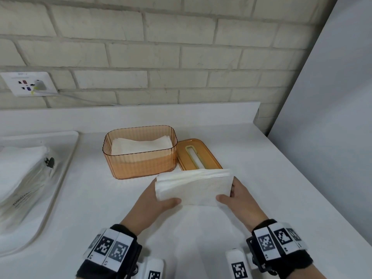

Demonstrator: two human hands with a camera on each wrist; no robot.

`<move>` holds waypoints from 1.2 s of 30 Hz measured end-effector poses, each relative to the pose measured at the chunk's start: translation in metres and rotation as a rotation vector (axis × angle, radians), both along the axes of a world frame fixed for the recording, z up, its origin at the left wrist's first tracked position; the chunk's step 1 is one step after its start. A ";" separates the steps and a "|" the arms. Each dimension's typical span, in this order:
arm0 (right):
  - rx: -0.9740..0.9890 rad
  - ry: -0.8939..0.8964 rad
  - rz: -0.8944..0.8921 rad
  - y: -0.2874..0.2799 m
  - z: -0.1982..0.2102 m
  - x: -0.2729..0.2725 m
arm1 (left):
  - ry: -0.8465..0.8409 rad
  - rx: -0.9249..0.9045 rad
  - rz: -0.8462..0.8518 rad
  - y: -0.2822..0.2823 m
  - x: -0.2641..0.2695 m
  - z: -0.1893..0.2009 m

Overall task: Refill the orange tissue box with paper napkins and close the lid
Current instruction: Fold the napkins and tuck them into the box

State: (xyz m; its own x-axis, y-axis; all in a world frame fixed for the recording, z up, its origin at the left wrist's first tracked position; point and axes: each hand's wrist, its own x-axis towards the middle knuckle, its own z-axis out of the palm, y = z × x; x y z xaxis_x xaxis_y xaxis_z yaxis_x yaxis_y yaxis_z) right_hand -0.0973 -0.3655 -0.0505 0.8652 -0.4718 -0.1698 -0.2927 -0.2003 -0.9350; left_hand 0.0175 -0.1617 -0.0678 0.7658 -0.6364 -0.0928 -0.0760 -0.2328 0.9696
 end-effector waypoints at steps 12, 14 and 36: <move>0.055 0.016 0.094 -0.008 0.001 0.003 | -0.020 0.025 -0.038 0.009 0.009 -0.004; -0.055 0.073 0.077 -0.004 -0.008 0.015 | -0.030 0.034 -0.066 0.006 0.011 -0.006; -0.040 -0.183 0.146 0.012 0.064 0.002 | 0.110 -0.286 0.098 -0.027 -0.019 0.053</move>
